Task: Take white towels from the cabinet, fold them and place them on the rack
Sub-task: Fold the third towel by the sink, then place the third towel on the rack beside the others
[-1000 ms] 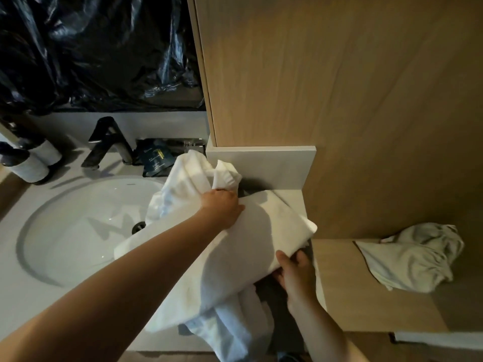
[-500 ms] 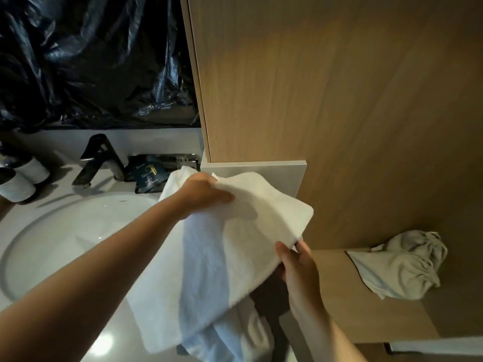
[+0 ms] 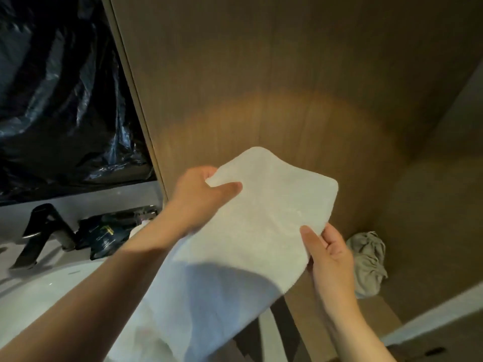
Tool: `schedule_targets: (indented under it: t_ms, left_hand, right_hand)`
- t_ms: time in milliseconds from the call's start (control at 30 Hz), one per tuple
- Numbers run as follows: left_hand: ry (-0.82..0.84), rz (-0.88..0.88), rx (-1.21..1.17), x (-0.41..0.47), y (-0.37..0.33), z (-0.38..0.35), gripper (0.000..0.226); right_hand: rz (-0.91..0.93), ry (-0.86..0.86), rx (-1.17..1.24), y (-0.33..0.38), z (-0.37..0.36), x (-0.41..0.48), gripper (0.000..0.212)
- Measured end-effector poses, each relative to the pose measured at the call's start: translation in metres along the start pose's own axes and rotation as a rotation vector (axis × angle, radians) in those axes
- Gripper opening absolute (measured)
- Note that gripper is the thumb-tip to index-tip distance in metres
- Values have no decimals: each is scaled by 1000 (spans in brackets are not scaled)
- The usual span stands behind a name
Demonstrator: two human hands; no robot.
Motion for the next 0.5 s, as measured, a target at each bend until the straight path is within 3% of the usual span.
schedule_targets:
  t_ms: [500]
  left_hand:
    - [227, -441, -28, -58, -147, -184, 20]
  right_hand:
    - [342, -354, -194, 145, 175, 13, 24]
Point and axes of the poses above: each hand's wrist, its own x-axis towards the middle knuckle, its own z-axis out of the back of the hand, y = z × x, the point moved 4 cm from there along x, towards the middle knuckle, and after that the axes turned 13 degrees about z, right-handed, at the moved point
